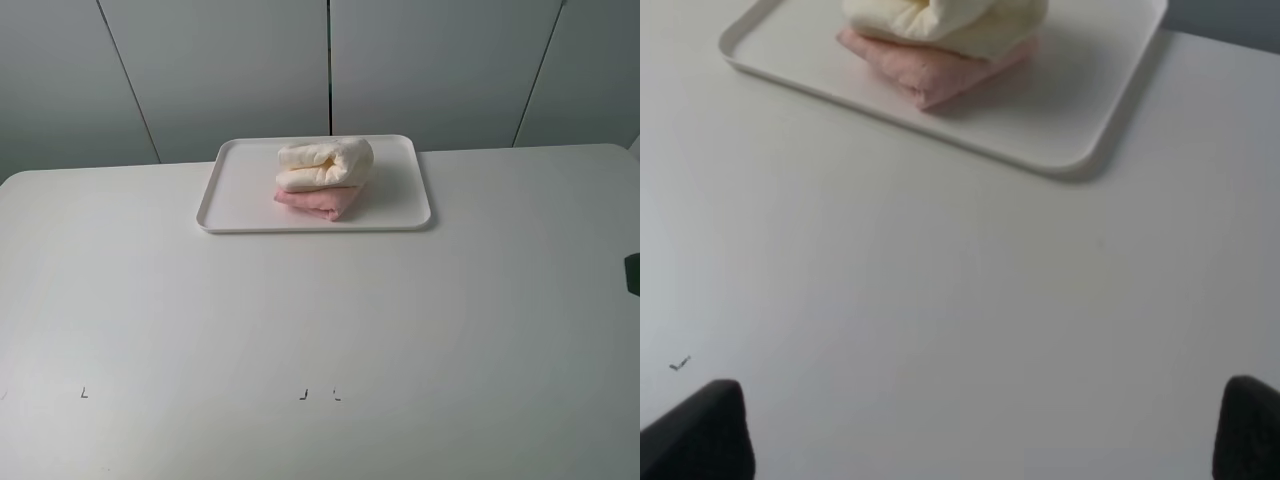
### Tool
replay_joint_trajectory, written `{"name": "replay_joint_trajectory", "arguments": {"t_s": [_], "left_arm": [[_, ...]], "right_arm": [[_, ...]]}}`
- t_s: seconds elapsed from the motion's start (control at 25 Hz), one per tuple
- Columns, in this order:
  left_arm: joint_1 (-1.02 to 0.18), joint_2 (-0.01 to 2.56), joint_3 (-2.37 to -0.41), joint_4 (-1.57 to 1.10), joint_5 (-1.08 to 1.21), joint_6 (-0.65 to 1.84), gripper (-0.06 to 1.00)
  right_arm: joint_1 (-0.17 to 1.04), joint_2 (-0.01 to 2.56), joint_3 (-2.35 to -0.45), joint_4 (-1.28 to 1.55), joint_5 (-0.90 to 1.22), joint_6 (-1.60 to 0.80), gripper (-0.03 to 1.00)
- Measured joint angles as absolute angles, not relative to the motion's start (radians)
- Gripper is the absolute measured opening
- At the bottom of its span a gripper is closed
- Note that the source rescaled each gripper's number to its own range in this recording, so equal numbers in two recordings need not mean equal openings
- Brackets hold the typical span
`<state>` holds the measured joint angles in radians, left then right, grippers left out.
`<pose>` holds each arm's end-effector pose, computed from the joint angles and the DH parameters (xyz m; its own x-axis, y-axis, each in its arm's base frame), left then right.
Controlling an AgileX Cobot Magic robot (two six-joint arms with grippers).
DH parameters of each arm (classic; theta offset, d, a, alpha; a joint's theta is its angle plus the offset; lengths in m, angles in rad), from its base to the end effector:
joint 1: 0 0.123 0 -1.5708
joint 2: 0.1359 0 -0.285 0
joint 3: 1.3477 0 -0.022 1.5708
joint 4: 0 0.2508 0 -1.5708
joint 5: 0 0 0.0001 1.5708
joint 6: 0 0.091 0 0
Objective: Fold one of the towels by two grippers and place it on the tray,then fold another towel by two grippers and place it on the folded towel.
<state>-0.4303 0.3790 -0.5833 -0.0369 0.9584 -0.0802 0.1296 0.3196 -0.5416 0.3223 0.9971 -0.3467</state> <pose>0.0509 -0.0264 0.3002 -0.6035 0.1656 -0.7800 0.3794 0.9200 -0.0981 0.0418 0.0299 0.2915 -0.5468 -0.2332 -0.8041 -0.4295 0.9025 0.0303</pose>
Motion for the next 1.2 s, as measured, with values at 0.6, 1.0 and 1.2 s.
{"name": "replay_joint_trajectory", "arguments": {"t_s": [0.6,1.0,1.2], "left_arm": [[-0.430,0.066,-0.541,0.117,1.128,-0.192,0.98],[-0.430,0.012,-0.518,0.139,1.099,-0.205,0.98],[-0.430,0.006,-0.518,0.139,1.097,-0.205,0.98]], "right_arm": [[0.130,0.182,-0.531,0.252,1.134,-0.244,1.00],[0.130,0.163,-0.513,0.220,1.106,-0.198,1.00],[0.130,0.099,-0.513,0.220,1.104,-0.198,1.00]]}}
